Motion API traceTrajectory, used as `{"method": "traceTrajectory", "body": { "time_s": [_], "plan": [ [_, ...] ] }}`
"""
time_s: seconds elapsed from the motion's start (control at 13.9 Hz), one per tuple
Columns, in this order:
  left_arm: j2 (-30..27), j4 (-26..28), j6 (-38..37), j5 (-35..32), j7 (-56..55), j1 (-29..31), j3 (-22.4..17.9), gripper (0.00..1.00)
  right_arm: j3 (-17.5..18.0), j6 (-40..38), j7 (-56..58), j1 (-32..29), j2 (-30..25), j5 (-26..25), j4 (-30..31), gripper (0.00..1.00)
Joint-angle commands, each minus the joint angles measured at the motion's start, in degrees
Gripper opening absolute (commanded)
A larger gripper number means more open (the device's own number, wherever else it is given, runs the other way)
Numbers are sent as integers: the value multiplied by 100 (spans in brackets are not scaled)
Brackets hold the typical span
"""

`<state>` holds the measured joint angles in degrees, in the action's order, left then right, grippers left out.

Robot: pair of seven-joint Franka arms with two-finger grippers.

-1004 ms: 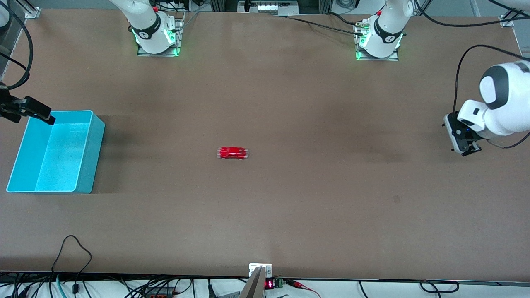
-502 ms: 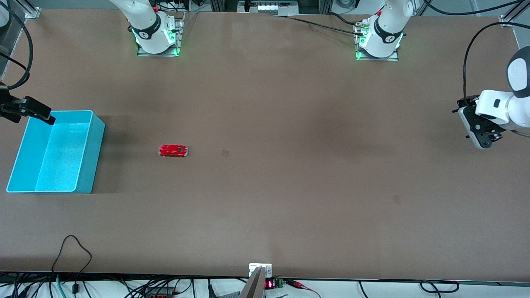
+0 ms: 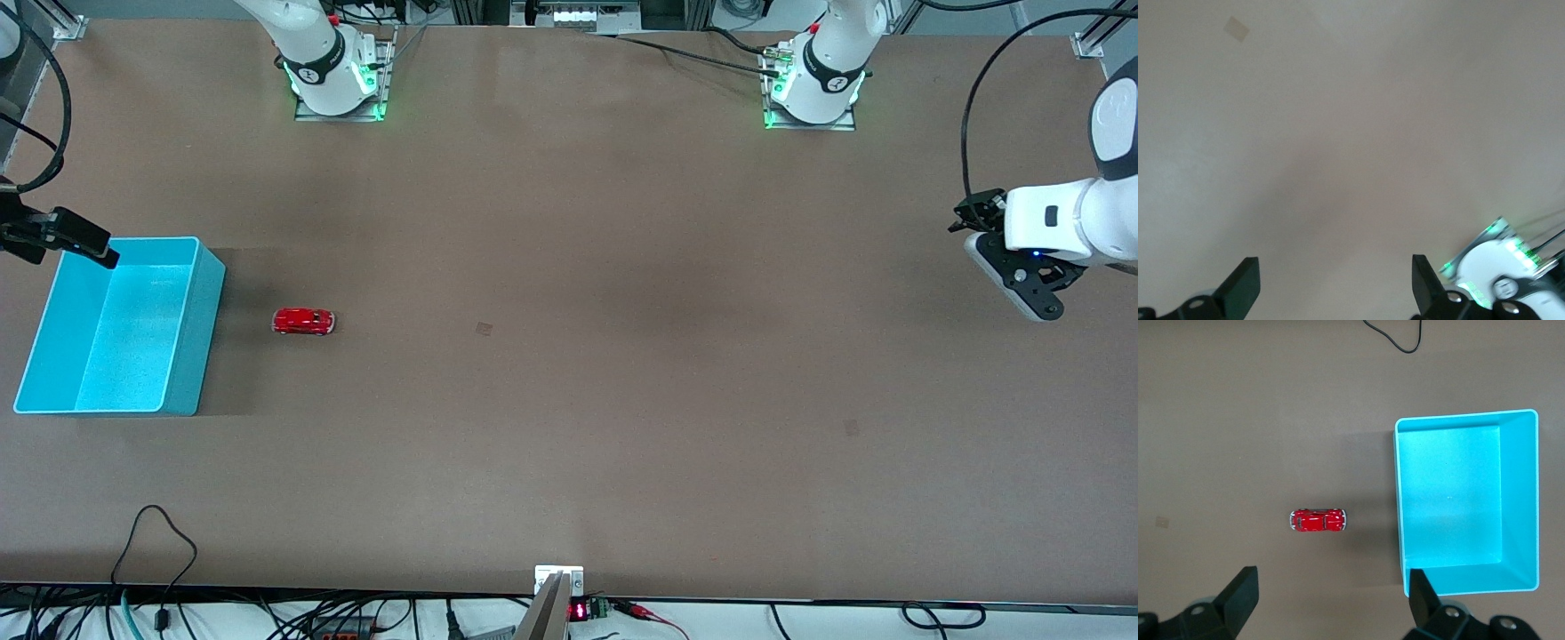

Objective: Wind red beetle toy and store in blue box
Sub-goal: 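Raise the left gripper away as the car rolls toward the box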

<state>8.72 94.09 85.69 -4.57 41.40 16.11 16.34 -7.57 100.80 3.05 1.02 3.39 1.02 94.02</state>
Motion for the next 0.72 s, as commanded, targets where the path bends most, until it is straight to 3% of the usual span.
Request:
{"method": "traceTrajectory", "body": {
  "time_s": [0.0, 0.22, 0.65],
  "plan": [
    [95, -610, -561, -71, -1568, 24, 518, 100, 10, 1, 38, -23, -22, -23, 11, 100],
    [122, -961, -641, -10, -2897, 15, 897, 100, 10, -26, 73, 3, 74, 4, -24, 100],
    [323, -1577, -1195, 61, -3596, -161, 872, 100, 19, 44, 64, 21, 346, 4, -42, 100]
  ]
}}
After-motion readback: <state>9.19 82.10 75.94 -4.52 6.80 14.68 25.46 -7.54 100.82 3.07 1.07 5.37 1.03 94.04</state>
